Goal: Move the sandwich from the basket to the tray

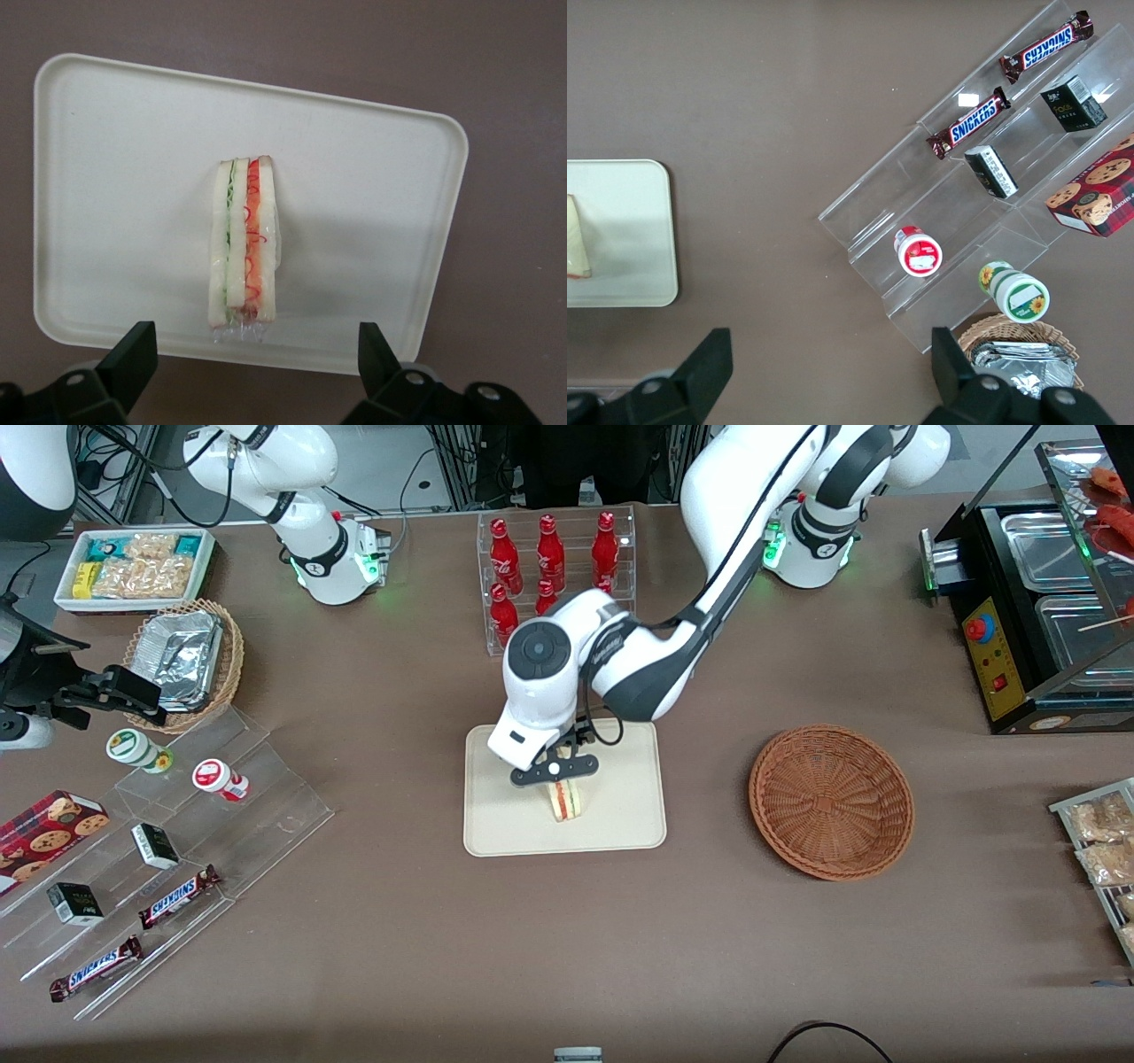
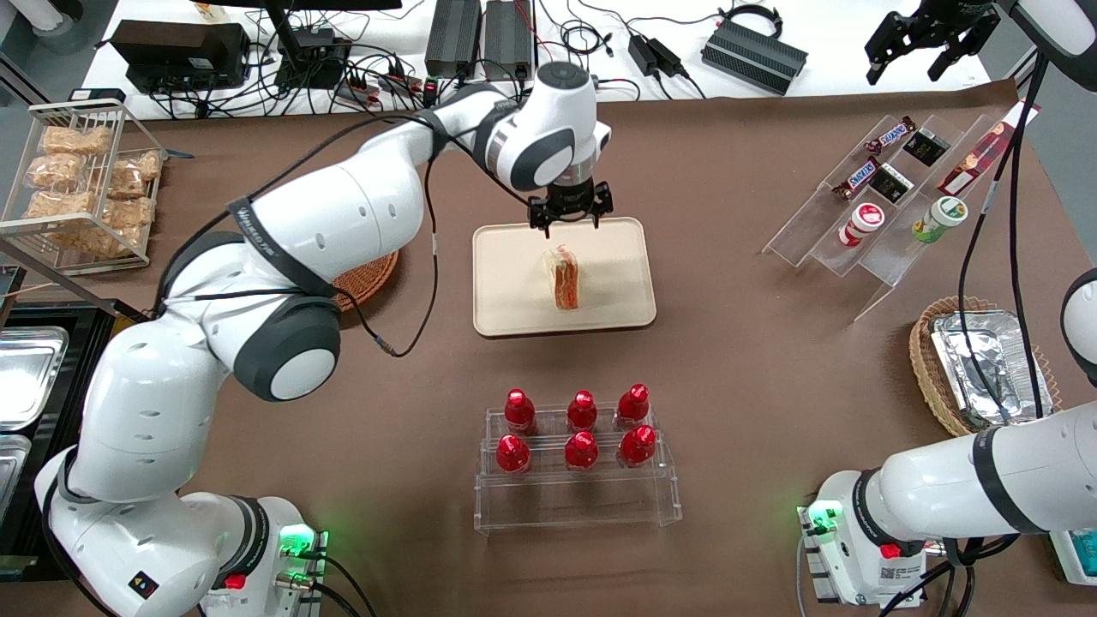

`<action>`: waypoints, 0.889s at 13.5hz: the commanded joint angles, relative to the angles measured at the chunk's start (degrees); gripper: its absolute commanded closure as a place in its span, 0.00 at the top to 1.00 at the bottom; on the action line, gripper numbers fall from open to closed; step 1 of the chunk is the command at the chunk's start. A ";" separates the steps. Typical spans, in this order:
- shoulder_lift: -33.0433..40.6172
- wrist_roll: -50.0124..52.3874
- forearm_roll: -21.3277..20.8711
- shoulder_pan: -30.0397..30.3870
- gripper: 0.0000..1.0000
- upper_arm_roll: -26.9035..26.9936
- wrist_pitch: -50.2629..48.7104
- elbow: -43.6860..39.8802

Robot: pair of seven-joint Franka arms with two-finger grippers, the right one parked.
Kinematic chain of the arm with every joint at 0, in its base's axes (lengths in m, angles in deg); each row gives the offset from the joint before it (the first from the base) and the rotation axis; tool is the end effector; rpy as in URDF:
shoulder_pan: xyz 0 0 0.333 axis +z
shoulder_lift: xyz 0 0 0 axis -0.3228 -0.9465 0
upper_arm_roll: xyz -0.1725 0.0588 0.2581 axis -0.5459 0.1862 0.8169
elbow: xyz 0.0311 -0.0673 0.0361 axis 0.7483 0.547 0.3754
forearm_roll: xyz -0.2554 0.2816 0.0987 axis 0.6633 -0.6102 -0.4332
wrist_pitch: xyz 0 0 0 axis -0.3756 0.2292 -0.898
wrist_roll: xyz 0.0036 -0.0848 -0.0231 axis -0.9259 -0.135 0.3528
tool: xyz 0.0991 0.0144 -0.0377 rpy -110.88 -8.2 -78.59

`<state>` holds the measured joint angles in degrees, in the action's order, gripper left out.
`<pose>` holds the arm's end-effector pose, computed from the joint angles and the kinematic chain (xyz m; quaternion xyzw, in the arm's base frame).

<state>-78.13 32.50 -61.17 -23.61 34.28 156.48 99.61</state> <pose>0.5168 -0.5514 0.3611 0.9954 0.0900 -0.0183 0.0283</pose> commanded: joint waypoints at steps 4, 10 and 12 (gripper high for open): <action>5.98 -11.17 -1.94 2.54 1.00 0.70 -8.25 1.83; 15.64 -27.75 -3.35 15.00 1.00 1.84 -11.33 11.92; 20.73 -35.49 -3.26 19.31 1.00 1.93 -10.90 17.98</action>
<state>-64.15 2.55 -64.54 -7.45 36.68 145.24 109.38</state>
